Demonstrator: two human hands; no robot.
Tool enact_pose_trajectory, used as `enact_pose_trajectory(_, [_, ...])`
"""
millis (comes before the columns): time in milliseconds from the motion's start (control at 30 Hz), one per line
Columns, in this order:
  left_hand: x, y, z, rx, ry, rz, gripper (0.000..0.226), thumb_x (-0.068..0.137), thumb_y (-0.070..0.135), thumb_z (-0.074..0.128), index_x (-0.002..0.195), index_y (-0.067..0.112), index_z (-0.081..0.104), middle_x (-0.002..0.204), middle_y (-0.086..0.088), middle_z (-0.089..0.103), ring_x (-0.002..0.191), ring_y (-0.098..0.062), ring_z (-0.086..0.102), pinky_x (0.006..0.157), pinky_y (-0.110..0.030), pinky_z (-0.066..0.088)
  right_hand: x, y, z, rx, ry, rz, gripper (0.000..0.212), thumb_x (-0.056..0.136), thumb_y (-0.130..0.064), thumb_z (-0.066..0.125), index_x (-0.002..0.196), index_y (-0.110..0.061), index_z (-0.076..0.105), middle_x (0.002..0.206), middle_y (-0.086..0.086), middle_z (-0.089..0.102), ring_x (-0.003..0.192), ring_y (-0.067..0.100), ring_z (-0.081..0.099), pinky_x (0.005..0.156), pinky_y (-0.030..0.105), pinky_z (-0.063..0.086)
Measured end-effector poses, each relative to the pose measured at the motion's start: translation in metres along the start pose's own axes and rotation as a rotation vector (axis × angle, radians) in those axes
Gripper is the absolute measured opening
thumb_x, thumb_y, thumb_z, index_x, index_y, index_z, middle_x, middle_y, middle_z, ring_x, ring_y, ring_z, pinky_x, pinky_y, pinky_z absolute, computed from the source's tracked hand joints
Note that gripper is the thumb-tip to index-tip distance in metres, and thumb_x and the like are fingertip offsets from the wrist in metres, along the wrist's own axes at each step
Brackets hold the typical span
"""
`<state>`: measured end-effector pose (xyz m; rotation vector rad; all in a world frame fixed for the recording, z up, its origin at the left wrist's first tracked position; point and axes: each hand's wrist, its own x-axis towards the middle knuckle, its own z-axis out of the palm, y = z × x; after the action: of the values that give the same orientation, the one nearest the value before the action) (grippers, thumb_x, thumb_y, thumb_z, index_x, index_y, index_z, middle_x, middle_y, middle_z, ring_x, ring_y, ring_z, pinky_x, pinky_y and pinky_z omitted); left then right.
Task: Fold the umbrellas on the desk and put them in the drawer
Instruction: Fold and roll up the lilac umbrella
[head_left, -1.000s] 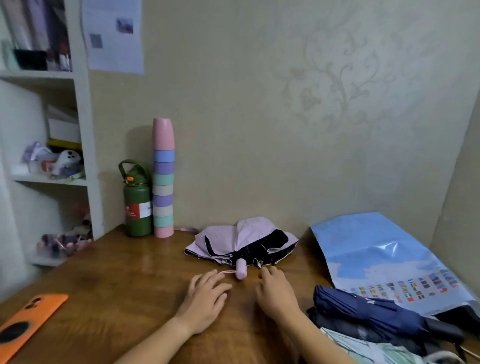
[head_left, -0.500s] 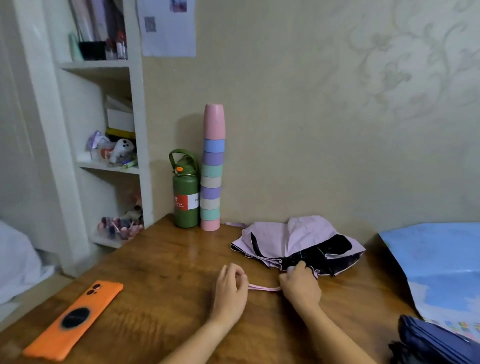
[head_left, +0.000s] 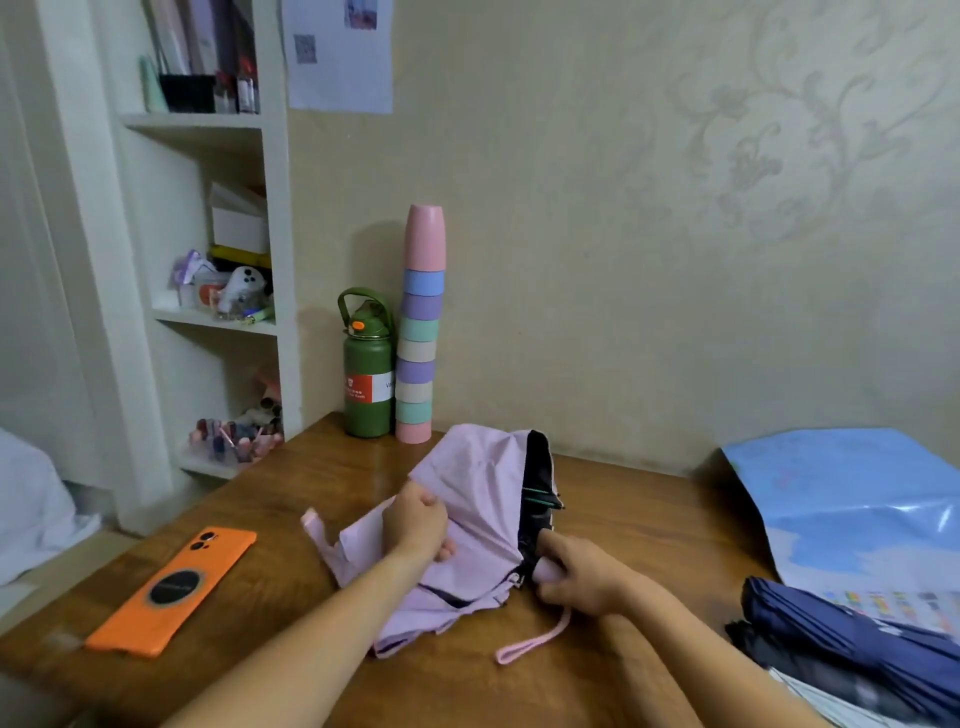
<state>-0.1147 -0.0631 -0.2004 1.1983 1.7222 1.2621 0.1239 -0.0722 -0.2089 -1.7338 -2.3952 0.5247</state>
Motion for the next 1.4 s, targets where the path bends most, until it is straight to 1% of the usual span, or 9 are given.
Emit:
enact_pose_trajectory(200, [-0.014,-0.012,-0.024,-0.054,-0.272,-0.298,0.034,0.102,0.027,0.055,0.118,-0.002,0.056,0.095,-0.022,0.071,0.064,-0.034,0.076,0.058,-0.038,0.063,-0.007,-0.023,-0.021,0.077,-0.171,0.096,0.024,0.073,-0.023,0.06,0.095,-0.017,0.053,0.092,0.005,0.067,0.085,0.034,0.064,0.066,0.035,0.048])
enact_pose_trajectory(400, [-0.013,-0.015,-0.025,-0.055,-0.307,-0.313,0.037,0.102,0.027,0.058,0.122,-0.003,0.054,0.094,-0.025,0.071,0.063,-0.033,0.076,0.051,-0.036,0.06,0.011,-0.078,-0.013,0.024,0.862,-0.218,0.012,0.082,-0.004,0.054,0.085,-0.013,0.047,0.086,0.002,0.051,0.078,0.026,0.046,0.06,0.039,0.035])
enact_pose_trajectory(533, [-0.007,-0.012,-0.027,-0.078,-0.329,-0.34,0.036,0.099,0.025,0.061,0.113,-0.009,0.063,0.084,-0.03,0.073,0.062,-0.041,0.074,0.052,-0.048,0.062,0.038,-0.096,0.013,-0.218,0.545,-0.587,0.02,0.092,-0.026,0.051,0.106,-0.016,0.061,0.118,0.006,0.058,0.104,0.03,0.055,0.083,0.042,0.046])
enact_pose_trajectory(767, [0.002,-0.001,-0.05,0.199,-0.443,-0.45,0.046,0.104,0.029,0.036,0.117,-0.006,0.063,0.097,-0.023,0.077,0.089,-0.033,0.076,0.089,-0.042,0.061,0.063,-0.06,0.006,0.076,0.109,0.275,0.098,0.078,-0.091,0.036,0.156,-0.031,0.03,0.161,0.006,0.033,0.147,0.031,0.032,0.117,0.05,0.028])
enact_pose_trajectory(833, [0.011,0.009,-0.06,0.299,-0.587,-0.568,0.065,0.11,0.041,0.021,0.135,-0.007,0.057,0.128,-0.021,0.069,0.121,-0.033,0.066,0.109,-0.04,0.049,0.065,-0.06,-0.003,0.066,0.048,0.319,0.123,0.06,-0.102,0.042,0.152,-0.021,0.039,0.157,0.007,0.039,0.143,0.03,0.038,0.114,0.051,0.034])
enact_pose_trajectory(933, [0.018,0.018,-0.064,0.345,-0.645,-0.619,0.1,0.103,0.066,0.003,0.127,-0.01,0.064,0.109,-0.017,0.076,0.099,-0.028,0.073,0.093,-0.033,0.058,0.072,-0.072,-0.01,0.065,-0.105,0.267,0.141,0.045,-0.105,0.052,0.151,-0.013,0.042,0.153,0.009,0.046,0.137,0.027,0.046,0.113,0.043,0.04])
enact_pose_trajectory(1033, [0.022,0.015,-0.046,0.259,-0.582,-0.625,0.11,0.098,0.075,0.002,0.107,-0.008,0.074,0.092,-0.017,0.078,0.083,-0.025,0.075,0.068,-0.029,0.057,0.068,-0.088,-0.011,-0.089,-0.244,0.222,0.112,0.056,-0.089,0.069,0.135,-0.012,0.054,0.133,0.005,0.06,0.121,0.022,0.058,0.101,0.035,0.048])
enact_pose_trajectory(1167, [0.033,0.002,-0.029,0.146,-0.462,-0.623,0.102,0.095,0.081,0.014,0.116,-0.002,0.069,0.105,-0.019,0.075,0.102,-0.031,0.071,0.102,-0.037,0.052,0.067,-0.095,0.003,-0.143,-0.163,0.169,0.058,0.069,-0.065,0.077,0.094,-0.017,0.057,0.099,0.001,0.062,0.1,0.023,0.065,0.073,0.029,0.046])
enact_pose_trajectory(1400, [0.018,0.015,-0.048,-0.041,-0.536,-0.673,0.117,0.088,0.089,0.01,0.111,-0.01,0.069,0.094,-0.026,0.075,0.094,-0.037,0.071,0.094,-0.043,0.055,0.046,-0.106,0.002,0.061,0.083,0.128,0.041,0.064,-0.051,0.075,0.085,-0.021,0.055,0.092,-0.002,0.063,0.078,0.018,0.057,0.056,0.029,0.039])
